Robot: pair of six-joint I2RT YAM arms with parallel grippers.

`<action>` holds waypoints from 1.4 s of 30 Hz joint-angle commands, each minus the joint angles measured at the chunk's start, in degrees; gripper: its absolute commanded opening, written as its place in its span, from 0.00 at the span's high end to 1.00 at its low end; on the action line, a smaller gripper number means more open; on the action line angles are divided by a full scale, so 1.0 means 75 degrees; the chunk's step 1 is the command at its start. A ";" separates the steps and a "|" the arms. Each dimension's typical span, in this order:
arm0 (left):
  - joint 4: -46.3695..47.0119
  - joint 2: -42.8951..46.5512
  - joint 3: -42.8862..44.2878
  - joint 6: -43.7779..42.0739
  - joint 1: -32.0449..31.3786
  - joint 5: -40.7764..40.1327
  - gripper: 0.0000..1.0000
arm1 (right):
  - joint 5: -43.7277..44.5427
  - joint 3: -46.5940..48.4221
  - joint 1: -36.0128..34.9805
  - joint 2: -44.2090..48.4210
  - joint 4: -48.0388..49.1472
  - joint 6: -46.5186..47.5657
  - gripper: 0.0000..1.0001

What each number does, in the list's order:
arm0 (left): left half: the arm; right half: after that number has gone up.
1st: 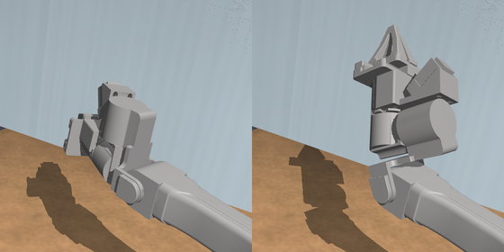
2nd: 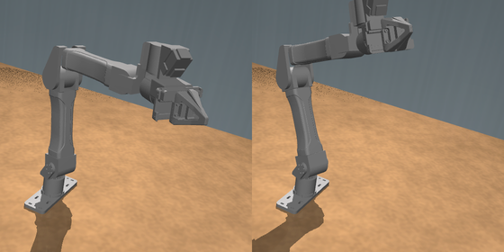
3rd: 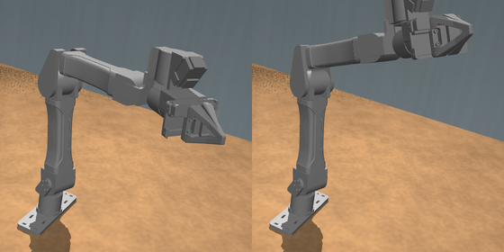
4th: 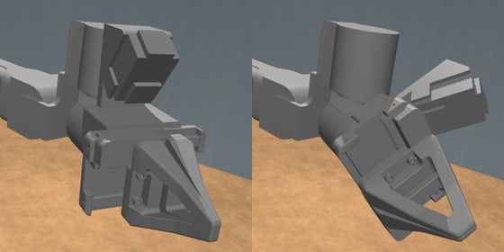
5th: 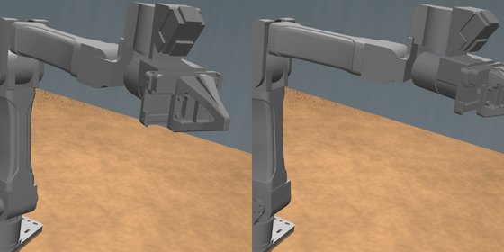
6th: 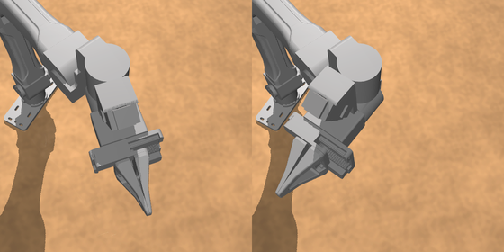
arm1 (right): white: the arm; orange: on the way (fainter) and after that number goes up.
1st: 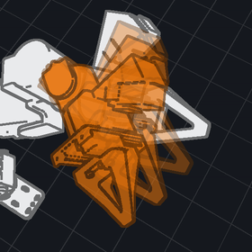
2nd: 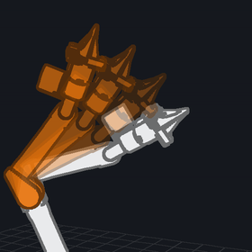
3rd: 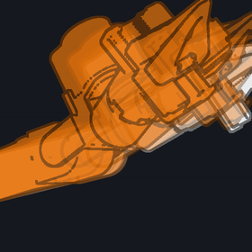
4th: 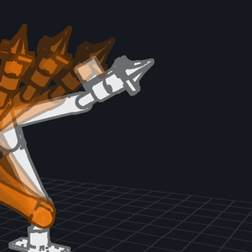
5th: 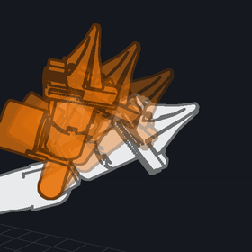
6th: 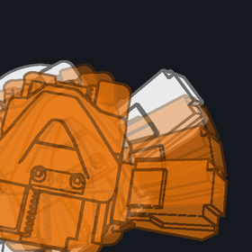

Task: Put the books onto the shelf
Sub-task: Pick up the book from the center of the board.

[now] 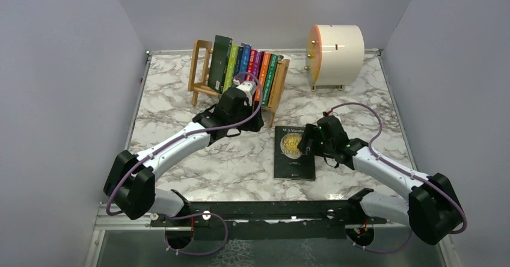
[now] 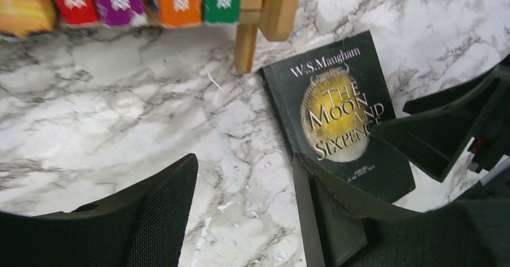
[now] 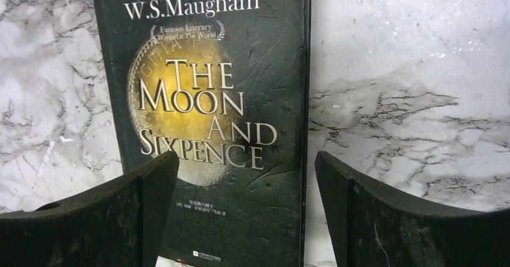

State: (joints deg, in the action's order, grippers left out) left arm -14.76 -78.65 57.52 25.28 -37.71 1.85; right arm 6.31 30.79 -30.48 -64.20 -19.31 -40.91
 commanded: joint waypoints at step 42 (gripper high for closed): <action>0.4672 -0.2651 -0.1880 0.2007 -0.1813 -0.0082 0.47 | -0.0090 -0.0590 -0.0032 0.0101 0.0853 -0.0440 0.21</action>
State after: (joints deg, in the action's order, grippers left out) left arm 17.12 -96.53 43.35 39.42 -50.54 2.94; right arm 4.38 27.75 -30.48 -64.31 -13.23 -42.68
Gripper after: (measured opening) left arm 0.525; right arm 0.790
